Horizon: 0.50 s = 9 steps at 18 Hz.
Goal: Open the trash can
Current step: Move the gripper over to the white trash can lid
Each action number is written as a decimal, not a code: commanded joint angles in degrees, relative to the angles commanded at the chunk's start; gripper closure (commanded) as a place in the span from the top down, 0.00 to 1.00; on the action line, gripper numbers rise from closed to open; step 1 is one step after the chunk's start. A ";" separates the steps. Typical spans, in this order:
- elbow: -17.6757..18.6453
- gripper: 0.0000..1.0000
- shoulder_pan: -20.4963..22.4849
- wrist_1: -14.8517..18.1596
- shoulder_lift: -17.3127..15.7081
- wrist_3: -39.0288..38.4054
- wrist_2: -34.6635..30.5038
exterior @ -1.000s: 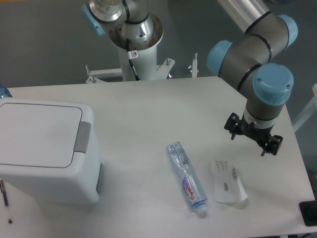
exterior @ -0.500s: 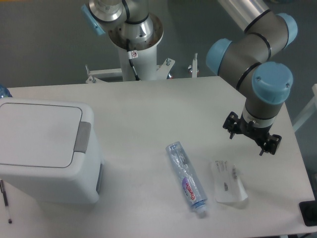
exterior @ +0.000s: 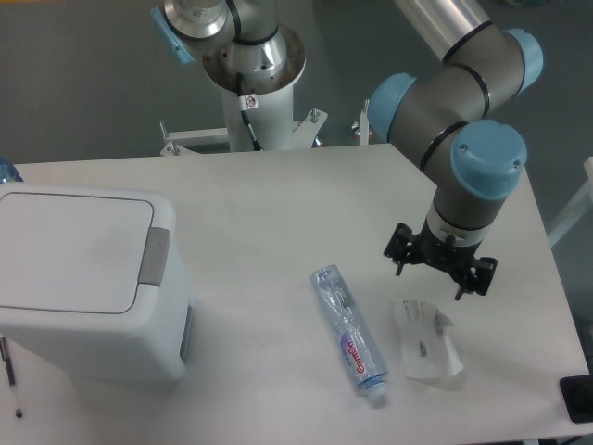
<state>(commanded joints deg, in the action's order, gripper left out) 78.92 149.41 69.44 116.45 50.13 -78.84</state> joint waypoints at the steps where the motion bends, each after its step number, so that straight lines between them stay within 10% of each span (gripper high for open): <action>1: 0.00 1.00 0.00 -1.14 0.00 -2.46 0.09; 9: -1.40 1.00 -2.37 -2.21 -0.78 -17.59 3.85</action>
<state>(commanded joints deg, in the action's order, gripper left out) 77.53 147.04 67.24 115.67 32.54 -74.99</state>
